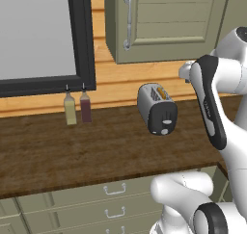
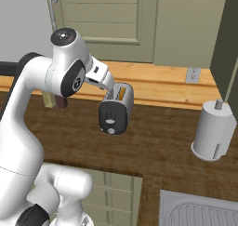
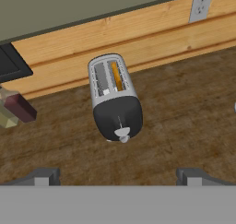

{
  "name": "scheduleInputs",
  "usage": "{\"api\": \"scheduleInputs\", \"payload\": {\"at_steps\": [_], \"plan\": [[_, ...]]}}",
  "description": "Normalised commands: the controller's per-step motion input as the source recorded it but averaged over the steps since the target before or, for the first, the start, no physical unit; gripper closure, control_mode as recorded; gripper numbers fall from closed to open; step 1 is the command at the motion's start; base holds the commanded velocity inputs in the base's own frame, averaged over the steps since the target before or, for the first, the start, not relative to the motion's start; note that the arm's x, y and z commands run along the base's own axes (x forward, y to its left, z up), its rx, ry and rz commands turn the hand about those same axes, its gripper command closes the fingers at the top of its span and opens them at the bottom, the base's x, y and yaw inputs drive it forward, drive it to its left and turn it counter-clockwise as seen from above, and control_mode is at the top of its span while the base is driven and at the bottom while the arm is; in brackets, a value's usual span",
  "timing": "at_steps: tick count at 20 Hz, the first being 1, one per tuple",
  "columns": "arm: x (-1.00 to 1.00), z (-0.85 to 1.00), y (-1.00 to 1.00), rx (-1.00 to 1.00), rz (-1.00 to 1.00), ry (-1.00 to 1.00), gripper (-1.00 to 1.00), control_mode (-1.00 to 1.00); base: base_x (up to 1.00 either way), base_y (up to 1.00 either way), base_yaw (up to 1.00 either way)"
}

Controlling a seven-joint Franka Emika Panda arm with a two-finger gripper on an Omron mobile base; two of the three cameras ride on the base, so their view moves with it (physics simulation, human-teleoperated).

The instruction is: Start the toaster. Once the lever pops up, take the bread to the plate on the dining counter.

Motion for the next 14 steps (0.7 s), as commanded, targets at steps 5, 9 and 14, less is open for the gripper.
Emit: {"api": "scheduleInputs", "payload": {"at_steps": [5,9,14], "plan": [[0.0,0.0,0.0,0.0,0.0,0.0,-1.0,-1.0,0.0,0.0,0.0],[0.0,0.0,0.0,0.0,0.0,0.0,-1.0,-1.0,0.0,0.0,0.0],[0.0,0.0,0.0,0.0,0.0,0.0,-1.0,-1.0,0.0,0.0,0.0]]}}
